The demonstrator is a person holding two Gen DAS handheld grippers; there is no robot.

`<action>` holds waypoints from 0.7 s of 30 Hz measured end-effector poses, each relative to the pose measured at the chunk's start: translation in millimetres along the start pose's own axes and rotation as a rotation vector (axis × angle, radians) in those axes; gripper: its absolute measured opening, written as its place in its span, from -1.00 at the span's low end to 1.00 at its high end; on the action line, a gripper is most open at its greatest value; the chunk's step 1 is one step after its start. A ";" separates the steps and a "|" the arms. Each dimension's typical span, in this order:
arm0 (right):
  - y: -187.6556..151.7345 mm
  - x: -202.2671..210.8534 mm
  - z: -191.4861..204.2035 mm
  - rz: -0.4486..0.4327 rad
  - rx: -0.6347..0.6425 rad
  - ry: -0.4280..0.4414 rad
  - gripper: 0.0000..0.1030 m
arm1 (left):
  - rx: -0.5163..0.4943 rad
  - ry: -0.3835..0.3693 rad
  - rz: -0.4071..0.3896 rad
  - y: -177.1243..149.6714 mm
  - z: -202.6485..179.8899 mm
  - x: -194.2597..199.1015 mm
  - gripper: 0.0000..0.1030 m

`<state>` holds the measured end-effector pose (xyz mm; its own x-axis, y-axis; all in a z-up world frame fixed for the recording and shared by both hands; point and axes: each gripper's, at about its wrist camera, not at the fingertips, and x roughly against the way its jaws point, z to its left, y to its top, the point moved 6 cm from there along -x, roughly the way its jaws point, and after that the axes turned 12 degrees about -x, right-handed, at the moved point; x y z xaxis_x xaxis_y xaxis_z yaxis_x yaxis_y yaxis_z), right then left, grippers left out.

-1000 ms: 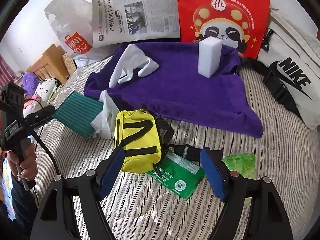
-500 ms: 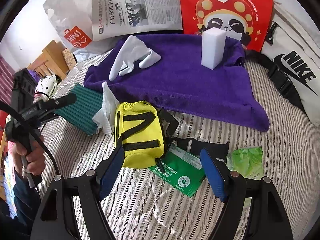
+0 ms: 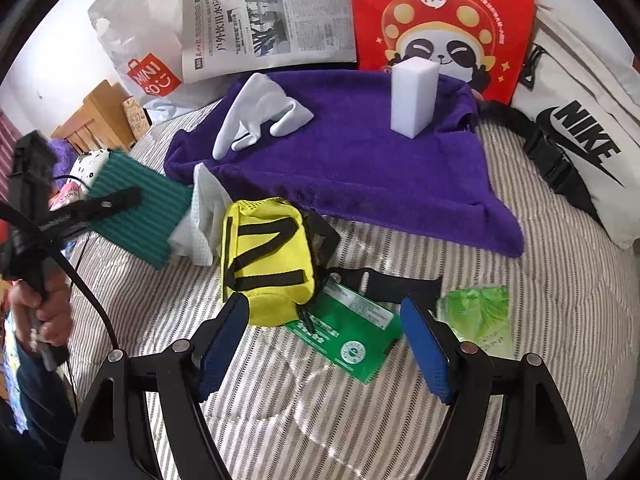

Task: Organize soft objects
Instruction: 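Lift the teal cloth with the left tool while the right tool grasps the green tissue pack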

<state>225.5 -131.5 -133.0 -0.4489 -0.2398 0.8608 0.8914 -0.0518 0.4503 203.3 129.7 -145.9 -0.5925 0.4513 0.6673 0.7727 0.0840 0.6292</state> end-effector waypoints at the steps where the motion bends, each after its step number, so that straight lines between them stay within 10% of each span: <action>1: -0.5 1.1 -1.4 -0.003 0.000 -0.003 0.51 | -0.005 0.006 -0.002 0.4 -0.4 5.4 -0.64; 10: -2.4 -4.0 -28.1 -0.008 -0.047 -0.061 0.51 | -0.119 0.176 0.084 -12.2 -3.7 12.4 -0.64; 21: -4.5 -1.2 -40.2 -0.005 -0.062 -0.081 0.51 | -0.195 0.195 0.126 -24.4 -15.3 -16.0 -0.65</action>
<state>224.6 -169.9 -145.5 -0.4551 -0.1600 0.8760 0.8900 -0.1131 0.4417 190.4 106.8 -165.8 -0.5420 0.2670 0.7968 0.7956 -0.1422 0.5889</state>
